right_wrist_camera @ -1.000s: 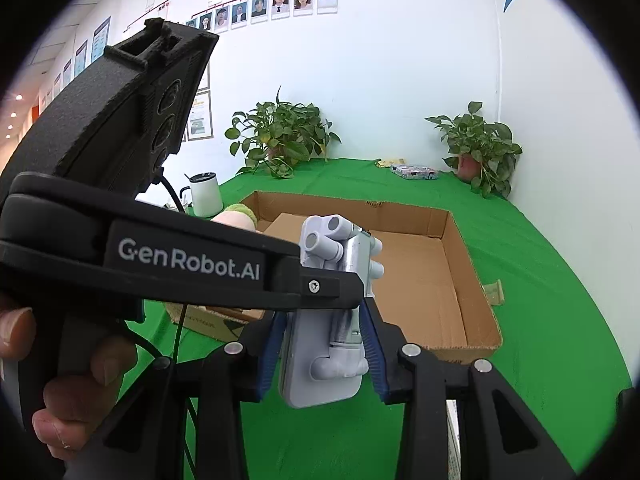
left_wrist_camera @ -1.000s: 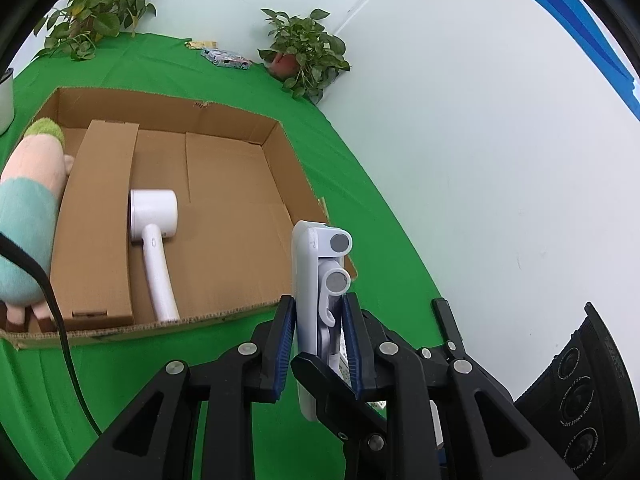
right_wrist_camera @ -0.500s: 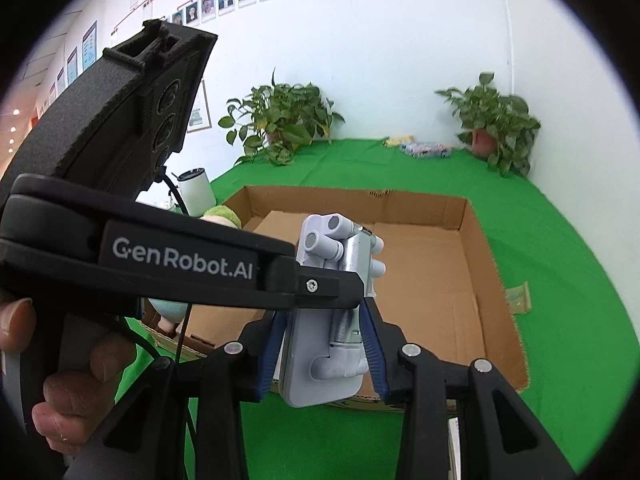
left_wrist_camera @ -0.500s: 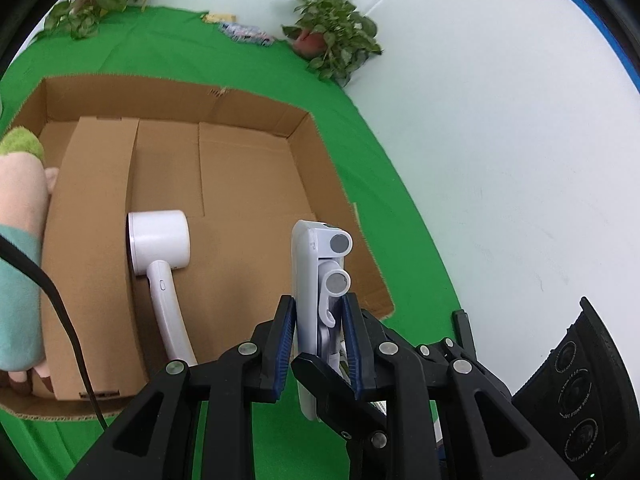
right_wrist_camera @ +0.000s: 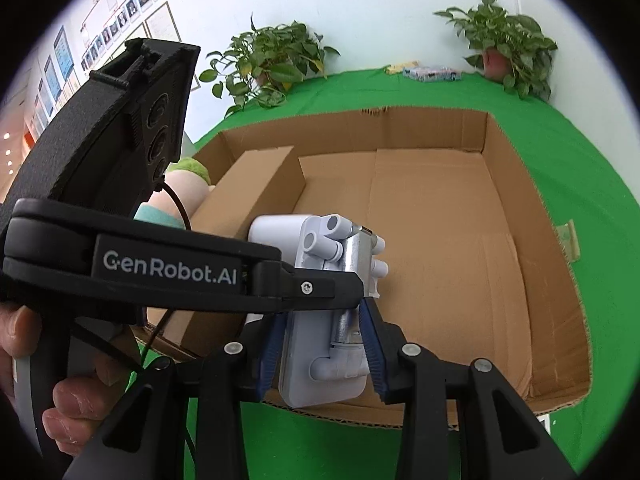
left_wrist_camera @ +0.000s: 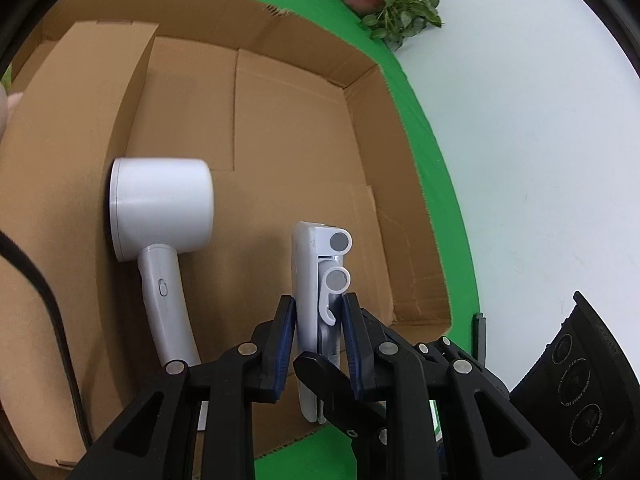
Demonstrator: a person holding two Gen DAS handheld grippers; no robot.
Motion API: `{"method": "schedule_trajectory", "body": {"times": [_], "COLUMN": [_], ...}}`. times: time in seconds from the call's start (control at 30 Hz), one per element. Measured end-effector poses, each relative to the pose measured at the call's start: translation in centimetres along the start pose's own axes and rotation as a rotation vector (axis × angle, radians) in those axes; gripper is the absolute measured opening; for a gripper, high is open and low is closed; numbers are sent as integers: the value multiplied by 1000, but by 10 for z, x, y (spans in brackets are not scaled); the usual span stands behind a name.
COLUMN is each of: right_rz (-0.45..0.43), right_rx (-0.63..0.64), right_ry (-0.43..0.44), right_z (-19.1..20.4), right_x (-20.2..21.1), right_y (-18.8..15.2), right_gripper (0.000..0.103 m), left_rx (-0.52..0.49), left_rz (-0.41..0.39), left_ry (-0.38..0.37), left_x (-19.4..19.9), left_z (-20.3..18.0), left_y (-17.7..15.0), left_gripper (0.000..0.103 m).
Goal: Organize objects
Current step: 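Carry the phone stand into the tray beside the hair dryer, then lower the phone stand, open both grippers and withdraw from the tray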
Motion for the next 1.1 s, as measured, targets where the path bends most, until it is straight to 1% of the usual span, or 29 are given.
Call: {"method": "schedule_trajectory", "body": {"times": [0.17, 0.23, 0.43, 0.47, 0.5, 0.57, 0.63, 0.67, 0.7, 0.8, 0.87, 1.03, 1.1], "right_rz": [53, 60, 87, 93, 97, 100, 82, 74, 69, 62, 79, 184, 224], "right_rx": [-25, -31, -41, -41, -42, -44, -49, -51, -53, -64, -83, -70, -71], "right_ry": [22, 31, 59, 66, 85, 134, 152, 168, 175, 152, 144, 54, 40], "right_z": [-6, -6, -5, -5, -6, -7, -11, -13, -15, -25, -31, -30, -28], "right_x": [-17, -20, -21, -21, -20, -15, -9, -5, -4, -3, -9, -39, -50], "right_y": [-3, -4, -8, -8, -8, -8, -6, -6, -5, -2, 1, 3, -1], "right_gripper": [37, 37, 39, 41, 42, 50, 55, 55, 55, 55, 55, 55, 49], "left_rx": [41, 58, 55, 52, 48, 42, 36, 33, 28, 17, 11, 21, 21], "left_rz": [23, 30, 40, 39, 36, 26, 9, -6, -22, -62, -74, -84, -86], "left_ry": [6, 5, 20, 23, 24, 37, 25, 15, 14, 28, 42, 64, 69], "left_x": [-13, -16, -18, -16, -15, -8, 0, 6, 12, 32, 42, 50, 56], "left_z": [16, 21, 24, 25, 24, 24, 21, 18, 18, 19, 22, 32, 38], "left_y": [0, 0, -1, -3, -3, -6, -6, -7, -8, -15, -17, -28, -32], "left_gripper": [20, 21, 22, 25, 26, 27, 32, 35, 35, 35, 35, 35, 35]}}
Point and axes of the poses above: each gripper's, at about its wrist camera, not at the fingertips, and x roughly against the way its jaws point, z to its left, y to its top, the point moved 4 cm from there along -x, roughly the way its jaws point, and after that the axes turned 4 degrees about z, right-handed, at the moved point
